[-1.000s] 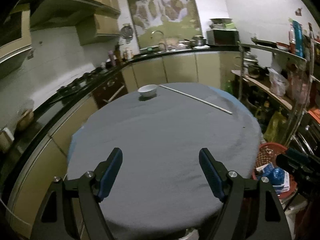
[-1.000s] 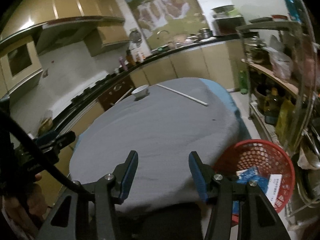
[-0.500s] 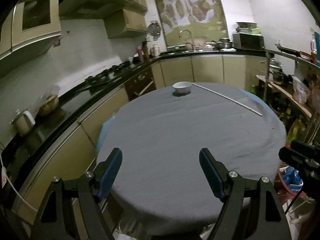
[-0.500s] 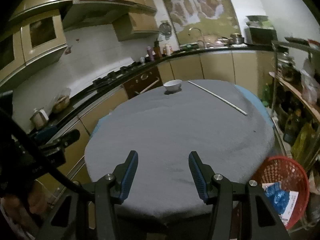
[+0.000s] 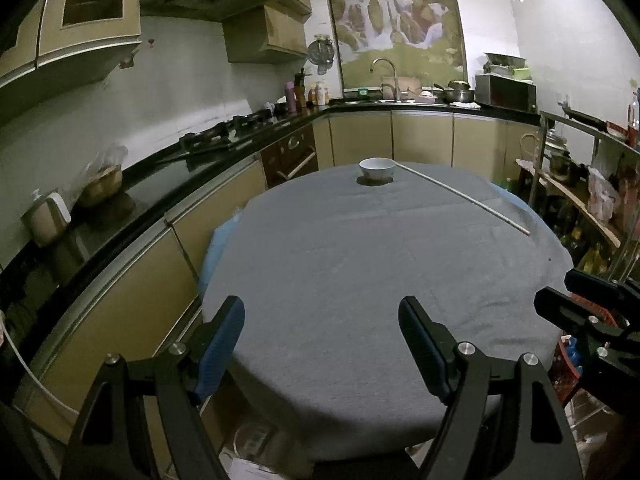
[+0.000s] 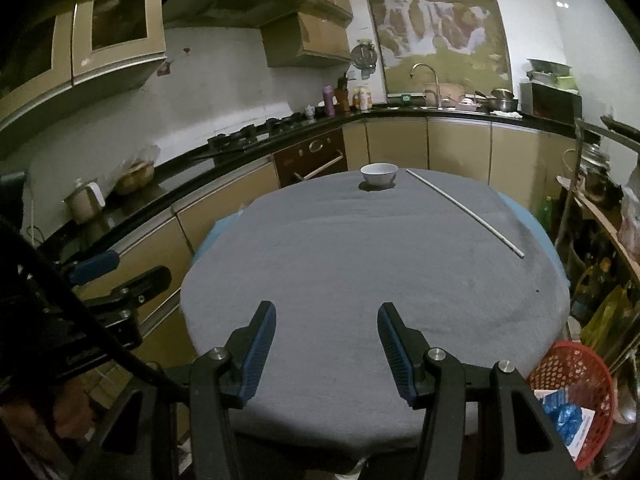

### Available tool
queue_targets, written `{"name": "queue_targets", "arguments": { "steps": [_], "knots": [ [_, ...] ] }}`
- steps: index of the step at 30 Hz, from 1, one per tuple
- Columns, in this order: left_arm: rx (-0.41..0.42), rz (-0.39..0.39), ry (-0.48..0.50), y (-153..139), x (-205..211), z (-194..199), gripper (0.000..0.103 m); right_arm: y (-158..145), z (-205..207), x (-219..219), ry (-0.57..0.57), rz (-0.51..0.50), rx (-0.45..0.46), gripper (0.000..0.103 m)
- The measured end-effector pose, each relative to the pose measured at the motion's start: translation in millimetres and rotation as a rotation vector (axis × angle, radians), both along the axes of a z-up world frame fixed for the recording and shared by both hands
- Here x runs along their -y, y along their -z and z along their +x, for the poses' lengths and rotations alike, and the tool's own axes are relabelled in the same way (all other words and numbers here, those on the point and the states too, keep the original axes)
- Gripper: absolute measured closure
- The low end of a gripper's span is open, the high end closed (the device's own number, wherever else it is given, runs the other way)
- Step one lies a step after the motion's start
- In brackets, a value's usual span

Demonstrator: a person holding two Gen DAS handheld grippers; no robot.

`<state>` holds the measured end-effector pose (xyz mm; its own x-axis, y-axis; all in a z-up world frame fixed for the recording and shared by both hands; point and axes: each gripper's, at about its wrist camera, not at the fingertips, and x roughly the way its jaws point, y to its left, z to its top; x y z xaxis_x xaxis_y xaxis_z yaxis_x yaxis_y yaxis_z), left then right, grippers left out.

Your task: Collect trash

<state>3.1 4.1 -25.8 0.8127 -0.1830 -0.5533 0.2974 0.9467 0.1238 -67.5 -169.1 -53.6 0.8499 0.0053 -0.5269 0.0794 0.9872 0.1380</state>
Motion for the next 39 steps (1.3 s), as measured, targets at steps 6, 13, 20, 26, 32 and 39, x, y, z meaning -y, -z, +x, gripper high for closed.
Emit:
{"name": "queue_targets", "arguments": {
  "steps": [6, 13, 20, 26, 32, 39],
  "knots": [
    [-0.018, -0.017, -0.003, -0.4, -4.7, 5.2, 0.023, 0.7, 1.4, -8.7, 0.01, -0.034, -0.018, 0.046],
    [-0.019, -0.018, -0.007, -1.1, -3.4, 5.0, 0.023, 1.5, -1.2, -8.4, -0.001, -0.031, -0.024, 0.046],
    [-0.016, -0.017, -0.014, -0.7, -4.7, 5.6, 0.023, 2.0, -2.2, -7.7, 0.0, -0.029, -0.02, 0.046],
    [-0.009, -0.011, -0.02, 0.9, -4.1, 3.1, 0.023, 2.1, -2.8, -7.9, -0.001, -0.029, -0.026, 0.046],
    [-0.013, -0.006, -0.022, 2.6, -2.9, 2.9, 0.023, 4.4, -2.4, -7.7, 0.001, -0.016, -0.029, 0.046],
    [-0.022, 0.001, -0.024, 5.6, -3.0, 7.3, 0.023, 7.7, -2.2, -6.3, 0.007, -0.013, -0.025, 0.046]
  ]
}}
